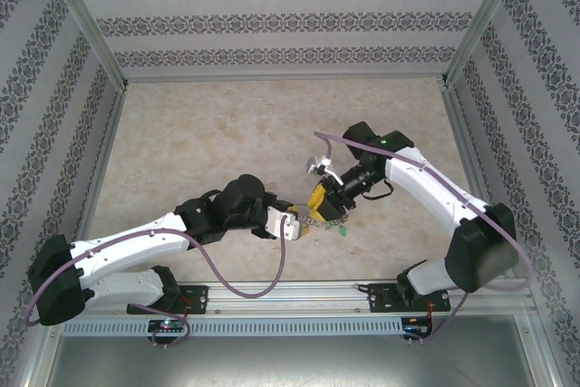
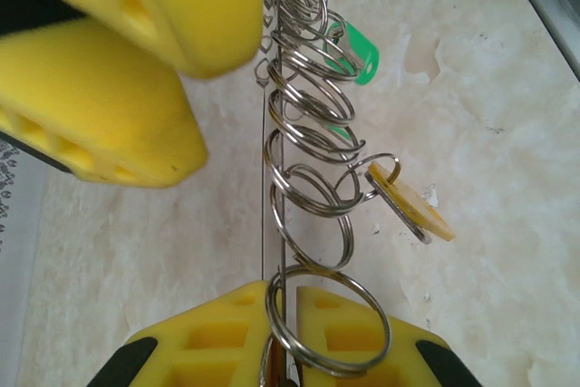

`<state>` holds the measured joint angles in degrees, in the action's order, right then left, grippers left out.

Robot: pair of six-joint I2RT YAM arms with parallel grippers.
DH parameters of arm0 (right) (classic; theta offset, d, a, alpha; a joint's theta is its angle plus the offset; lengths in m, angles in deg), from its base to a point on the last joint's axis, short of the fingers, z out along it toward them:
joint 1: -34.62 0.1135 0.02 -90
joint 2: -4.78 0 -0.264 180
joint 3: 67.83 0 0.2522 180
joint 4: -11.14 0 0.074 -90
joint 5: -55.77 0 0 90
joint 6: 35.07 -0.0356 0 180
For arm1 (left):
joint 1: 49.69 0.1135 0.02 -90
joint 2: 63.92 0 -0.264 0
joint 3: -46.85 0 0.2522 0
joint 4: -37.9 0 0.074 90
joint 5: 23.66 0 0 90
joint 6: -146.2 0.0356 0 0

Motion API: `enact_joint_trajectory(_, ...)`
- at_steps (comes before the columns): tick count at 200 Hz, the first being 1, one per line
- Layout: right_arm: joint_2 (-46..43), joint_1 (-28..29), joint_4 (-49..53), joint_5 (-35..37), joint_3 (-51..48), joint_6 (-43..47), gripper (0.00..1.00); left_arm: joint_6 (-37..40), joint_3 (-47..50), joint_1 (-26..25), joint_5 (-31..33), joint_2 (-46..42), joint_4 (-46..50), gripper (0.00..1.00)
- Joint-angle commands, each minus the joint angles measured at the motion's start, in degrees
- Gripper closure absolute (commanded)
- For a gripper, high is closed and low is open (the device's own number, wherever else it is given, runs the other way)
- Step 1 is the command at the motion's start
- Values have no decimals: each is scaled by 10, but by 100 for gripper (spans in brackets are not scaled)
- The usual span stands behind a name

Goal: Put the keys on the keyring

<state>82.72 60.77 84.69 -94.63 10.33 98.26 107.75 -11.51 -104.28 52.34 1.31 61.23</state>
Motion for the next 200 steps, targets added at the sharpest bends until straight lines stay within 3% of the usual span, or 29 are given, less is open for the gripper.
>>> enact_joint_trajectory(1,-51,3,-82,31,-23,16,53,-50,-37,14,-13,-11,5,100)
enact_joint_trajectory(41,-166,3,-189,89,-86,53,49,-133,-49,53,-40,-19,4,100)
enact_joint_trajectory(62,-217,21,-237,169,-121,68,44,-150,-44,66,-56,-28,-2,100)
enact_joint_trajectory(91,-244,36,-318,272,-152,43,43,-148,-37,69,-78,-31,-3,100)
enact_joint_trajectory(127,-228,55,-334,295,-151,52,44,-149,-44,68,-98,-25,0,100)
enact_joint_trajectory(139,-223,66,-329,298,-149,63,47,-151,-50,69,-99,-22,3,100)
enact_joint_trajectory(170,-219,79,-325,304,-149,79,69,-159,-52,70,-99,-19,3,100)
enact_joint_trajectory(200,-227,79,-310,303,-149,90,82,-163,-44,74,-95,-26,-3,100)
